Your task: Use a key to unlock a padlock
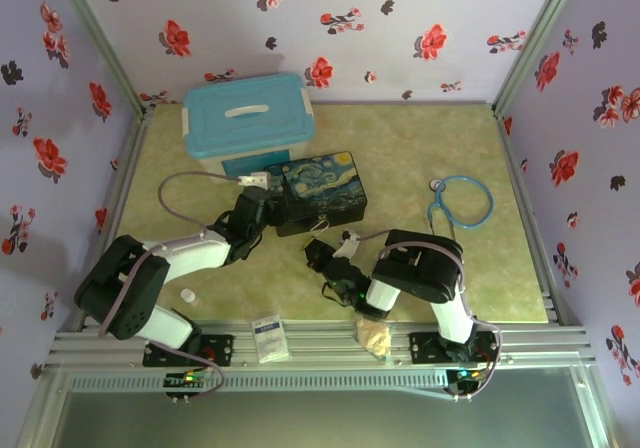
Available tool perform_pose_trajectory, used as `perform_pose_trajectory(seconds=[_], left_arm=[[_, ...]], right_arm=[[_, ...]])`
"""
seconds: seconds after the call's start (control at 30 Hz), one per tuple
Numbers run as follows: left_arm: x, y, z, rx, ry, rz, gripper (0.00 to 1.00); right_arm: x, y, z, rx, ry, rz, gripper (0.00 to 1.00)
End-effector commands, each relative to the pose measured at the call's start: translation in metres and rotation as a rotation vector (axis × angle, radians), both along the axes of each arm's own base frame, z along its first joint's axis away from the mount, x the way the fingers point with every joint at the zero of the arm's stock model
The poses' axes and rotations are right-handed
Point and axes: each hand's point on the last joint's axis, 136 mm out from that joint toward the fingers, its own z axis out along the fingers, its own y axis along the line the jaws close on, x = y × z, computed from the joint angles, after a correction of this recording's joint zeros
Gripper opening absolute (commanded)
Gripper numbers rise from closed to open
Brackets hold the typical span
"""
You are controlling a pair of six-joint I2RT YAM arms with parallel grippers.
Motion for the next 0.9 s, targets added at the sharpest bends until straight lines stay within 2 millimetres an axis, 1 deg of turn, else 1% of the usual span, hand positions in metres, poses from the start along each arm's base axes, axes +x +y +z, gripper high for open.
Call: perform_pose_trajectory(seconds=[0.0, 0.03, 0.1, 0.17, 0.27, 0.33, 0.4, 0.47, 0.57, 0.63, 0.7, 0.77, 0.87], left_arm=[[-0.039, 0.052, -0.082, 0.25, 0.249, 0.049, 0.4], [-0.039, 0.051, -0.082, 0.245, 0.252, 0.049, 0.4], [-0.038, 0.043, -0.076, 0.189, 0.25, 0.041, 0.41], [-0.035, 0.031, -0.06, 0.086, 0.235, 0.028, 0.44], [-0.025, 0.01, -0.028, -0.077, 0.204, 0.004, 0.52], [-0.018, 0.001, -0.009, -0.14, 0.182, -0.01, 0.57], [-0.013, -0.003, -0.001, -0.159, 0.176, -0.011, 0.65], [-0.012, -0.004, -0.003, -0.166, 0.207, 0.0, 0.68], [-0.013, -0.002, -0.019, -0.171, 0.24, 0.03, 0.7], [-0.014, 0.005, -0.037, -0.127, 0.276, 0.059, 0.67], [-0.018, 0.015, -0.054, -0.068, 0.309, 0.09, 0.61], [-0.023, 0.023, -0.066, -0.03, 0.324, 0.11, 0.55], [-0.029, 0.034, -0.083, 0.02, 0.349, 0.125, 0.51]], right_arm=[[0.016, -0.021, 0.015, 0.035, -0.042, -0.102, 0.0], [0.016, -0.019, 0.015, 0.032, -0.046, -0.096, 0.0], [0.016, -0.015, 0.016, 0.033, -0.048, -0.083, 0.0], [0.014, -0.012, 0.016, 0.038, -0.046, -0.077, 0.0], [0.013, -0.011, 0.014, 0.038, -0.043, -0.077, 0.0], [0.011, -0.009, 0.011, 0.032, -0.038, -0.069, 0.0], [0.009, -0.009, 0.008, 0.033, -0.03, -0.065, 0.0], [0.008, -0.009, 0.007, 0.031, -0.028, -0.064, 0.0], [0.007, -0.009, 0.01, 0.023, -0.04, -0.055, 0.0], [0.008, -0.015, 0.012, 0.036, -0.035, -0.081, 0.0], [0.014, -0.025, 0.009, 0.067, -0.002, -0.098, 0.0], [0.017, -0.022, 0.019, 0.051, -0.031, -0.056, 0.0], [0.017, -0.015, 0.043, 0.036, -0.103, -0.008, 0.0]])
